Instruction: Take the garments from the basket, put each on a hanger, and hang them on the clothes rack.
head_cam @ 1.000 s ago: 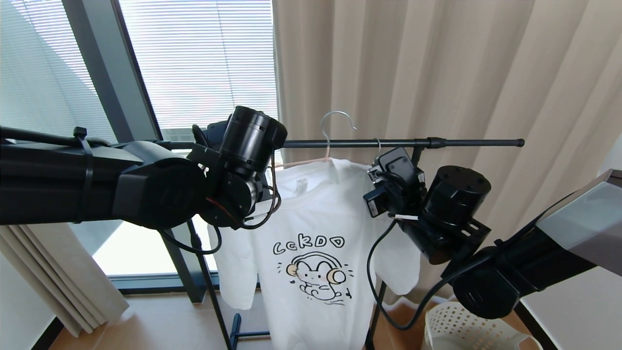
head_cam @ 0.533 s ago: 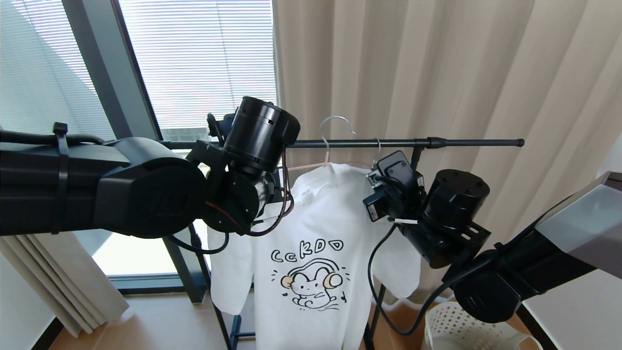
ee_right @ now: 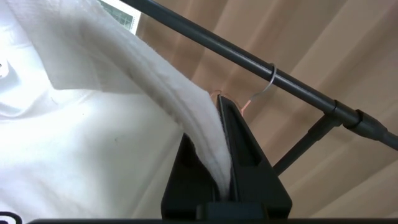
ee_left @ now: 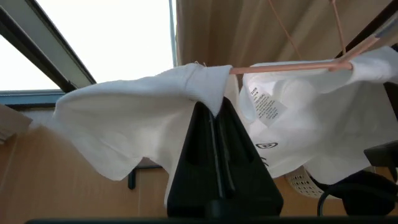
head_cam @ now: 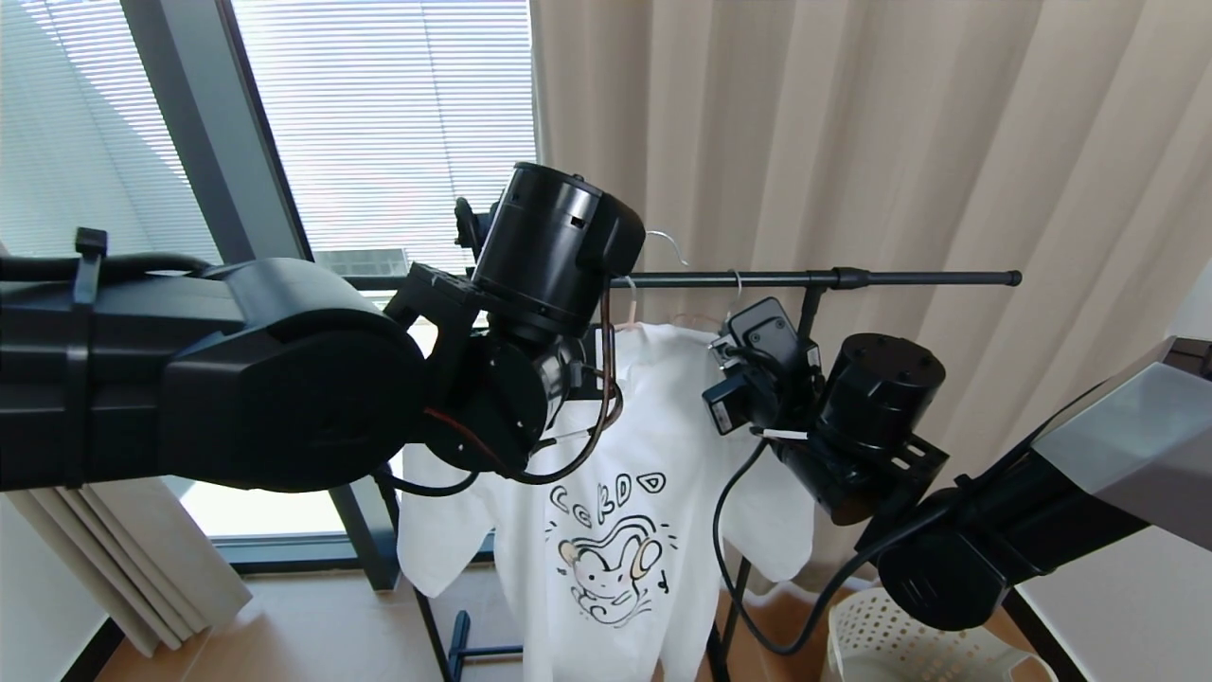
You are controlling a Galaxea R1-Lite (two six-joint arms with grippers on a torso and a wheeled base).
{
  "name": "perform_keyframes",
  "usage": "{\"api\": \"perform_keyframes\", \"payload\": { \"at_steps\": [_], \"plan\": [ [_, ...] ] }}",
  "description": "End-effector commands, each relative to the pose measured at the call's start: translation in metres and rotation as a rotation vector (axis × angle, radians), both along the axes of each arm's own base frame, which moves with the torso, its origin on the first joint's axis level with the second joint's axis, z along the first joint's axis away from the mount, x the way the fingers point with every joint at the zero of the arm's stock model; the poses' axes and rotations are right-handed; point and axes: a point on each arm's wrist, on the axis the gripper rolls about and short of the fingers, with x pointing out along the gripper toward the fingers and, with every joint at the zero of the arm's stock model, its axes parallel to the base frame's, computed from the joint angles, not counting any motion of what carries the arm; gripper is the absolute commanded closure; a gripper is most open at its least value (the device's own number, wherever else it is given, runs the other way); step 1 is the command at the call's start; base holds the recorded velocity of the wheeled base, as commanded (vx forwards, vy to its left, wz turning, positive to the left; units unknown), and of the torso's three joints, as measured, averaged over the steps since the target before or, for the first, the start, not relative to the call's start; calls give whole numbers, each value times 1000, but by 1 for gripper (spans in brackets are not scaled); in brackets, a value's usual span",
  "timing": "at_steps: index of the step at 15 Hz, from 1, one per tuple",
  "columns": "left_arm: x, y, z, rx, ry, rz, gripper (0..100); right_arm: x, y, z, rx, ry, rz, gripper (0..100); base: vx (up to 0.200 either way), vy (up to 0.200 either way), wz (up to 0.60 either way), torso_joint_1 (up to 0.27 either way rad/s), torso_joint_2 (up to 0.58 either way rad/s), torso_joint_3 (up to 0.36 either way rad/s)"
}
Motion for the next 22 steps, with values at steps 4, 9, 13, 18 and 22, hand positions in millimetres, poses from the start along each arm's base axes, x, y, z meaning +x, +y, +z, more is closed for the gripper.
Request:
{"api": "perform_keyframes", "payload": {
  "at_steps": [4,9,13,18,22],
  "plan": [
    [-9,-11,3,1,-7,-43,100,-1,2,-1,-1,1,6,100,0,0,0,0,0,0],
    [-16,-23,13,3,-38,-94,100,-1,2,-1,-2,2,8,100,0,0,0,0,0,0],
    [-17,-32,10,15,-38,-117,100,0,3,-1,0,1,8,100,0,0,0,0,0,0],
    [-16,-21,21,-4,-55,-94,100,-6,-4,4,110,42,5,100,0,0,0,0,0,0],
    [-16,-24,19,7,-54,-105,100,-13,-11,-2,156,90,-5,100,0,0,0,0,0,0]
  ]
}}
